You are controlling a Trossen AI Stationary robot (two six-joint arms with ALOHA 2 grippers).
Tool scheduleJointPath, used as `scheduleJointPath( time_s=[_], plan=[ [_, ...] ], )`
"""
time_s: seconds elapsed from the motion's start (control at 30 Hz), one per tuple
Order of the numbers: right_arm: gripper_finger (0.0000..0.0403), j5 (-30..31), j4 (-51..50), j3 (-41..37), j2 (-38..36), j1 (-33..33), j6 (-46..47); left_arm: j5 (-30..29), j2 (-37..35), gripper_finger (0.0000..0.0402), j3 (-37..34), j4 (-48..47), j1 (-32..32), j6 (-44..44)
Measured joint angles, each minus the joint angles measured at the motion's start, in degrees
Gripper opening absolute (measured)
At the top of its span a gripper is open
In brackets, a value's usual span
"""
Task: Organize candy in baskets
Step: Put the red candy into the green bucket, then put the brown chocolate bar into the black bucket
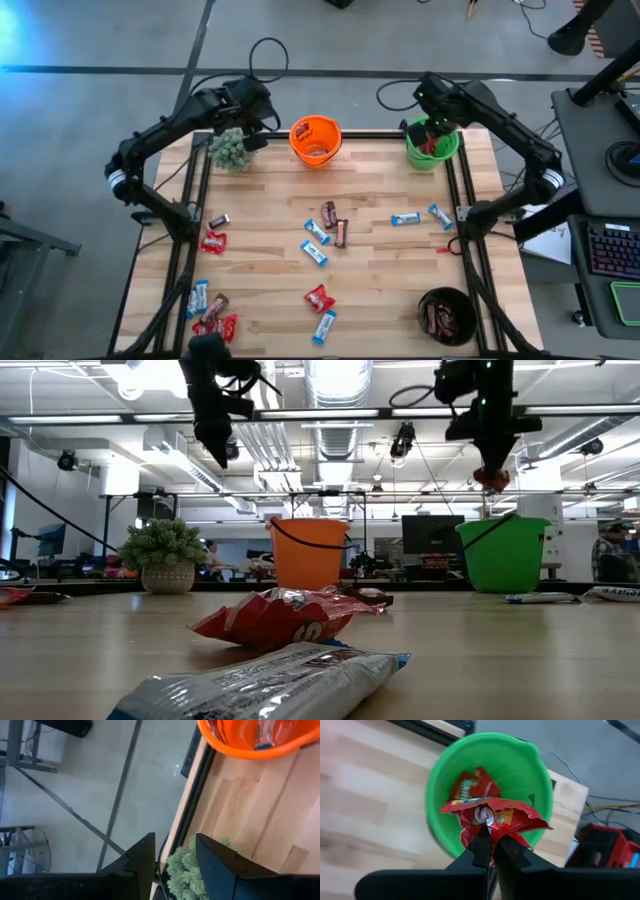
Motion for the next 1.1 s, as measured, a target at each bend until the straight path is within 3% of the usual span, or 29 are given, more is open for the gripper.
scheduleJointPath(
  time_s=[0.47, 0.8, 1.1],
  plan=[
    [0.0027, 3.29, 2.02, -0.02, 5.68, -4.31, -5.68, 0.03, -0.02, 0.0123, 14.67, -8.02, 0.61, 4.32],
    [0.009, 2.73, 2.01, -0.02, 7.07, -4.85, -6.05, -0.26, -0.08, 0.0123, 18.2, -11.17, 1.68, 4.62],
    [0.0117, 2.06, 2.1, -0.02, 6.89, -4.8, -6.05, -11.77, 2.21, 0.0123, 18.13, -9.45, 1.95, 4.58]
  ],
)
